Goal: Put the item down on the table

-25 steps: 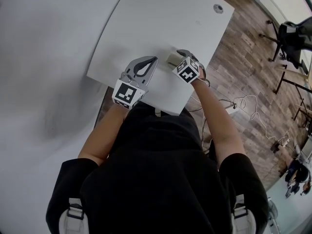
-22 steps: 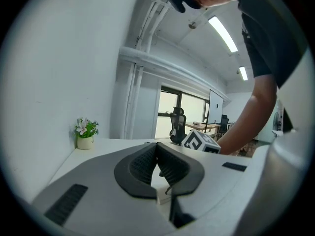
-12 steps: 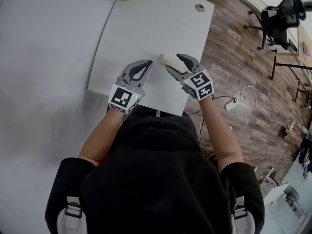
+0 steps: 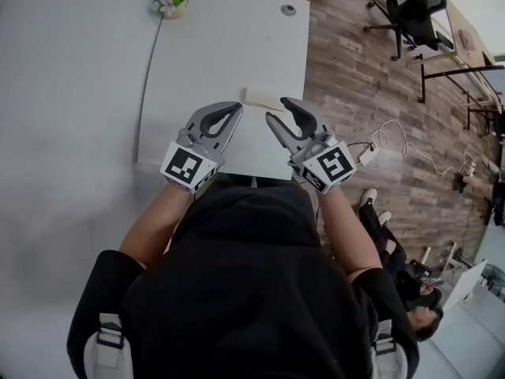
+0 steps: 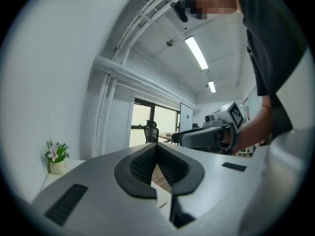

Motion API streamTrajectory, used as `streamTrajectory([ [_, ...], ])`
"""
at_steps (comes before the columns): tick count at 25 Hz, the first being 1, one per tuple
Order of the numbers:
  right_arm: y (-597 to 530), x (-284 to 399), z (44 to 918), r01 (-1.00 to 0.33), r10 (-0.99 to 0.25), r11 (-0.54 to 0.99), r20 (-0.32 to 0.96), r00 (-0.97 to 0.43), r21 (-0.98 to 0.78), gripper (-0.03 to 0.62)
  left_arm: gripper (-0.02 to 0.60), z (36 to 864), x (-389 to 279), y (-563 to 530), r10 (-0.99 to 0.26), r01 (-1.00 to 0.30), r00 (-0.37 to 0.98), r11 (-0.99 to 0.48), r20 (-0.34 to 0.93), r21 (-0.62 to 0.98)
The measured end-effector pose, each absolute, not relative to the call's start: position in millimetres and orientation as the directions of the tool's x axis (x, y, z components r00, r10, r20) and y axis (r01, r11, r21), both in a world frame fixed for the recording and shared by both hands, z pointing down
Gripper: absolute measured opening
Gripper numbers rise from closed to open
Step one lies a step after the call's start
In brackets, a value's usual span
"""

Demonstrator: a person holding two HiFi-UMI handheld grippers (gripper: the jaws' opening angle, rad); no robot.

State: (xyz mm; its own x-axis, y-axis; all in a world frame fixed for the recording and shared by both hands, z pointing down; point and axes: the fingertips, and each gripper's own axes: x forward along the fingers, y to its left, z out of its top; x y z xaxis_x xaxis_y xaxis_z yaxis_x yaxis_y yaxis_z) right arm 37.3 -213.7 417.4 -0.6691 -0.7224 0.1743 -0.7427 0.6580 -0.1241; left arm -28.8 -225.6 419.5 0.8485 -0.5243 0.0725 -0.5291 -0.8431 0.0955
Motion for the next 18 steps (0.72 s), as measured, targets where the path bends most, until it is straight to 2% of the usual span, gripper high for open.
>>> streamTrajectory([
  [8, -182, 56, 379, -0.803, -0.801, 0.592, 0.061, -0.595, -0.067, 0.01, -0.006, 378, -8, -202, -0.448, -0.445, 0.894, -0.891, -0.016, 0.094],
  [18, -179, 54, 357, -0.793, -0.793, 0.608, 0.02, -0.609, -0.025, 0.003, -0.006, 363, 3, -196, -0.417, -0.415, 0.908, -0.908, -0.046, 0.058],
])
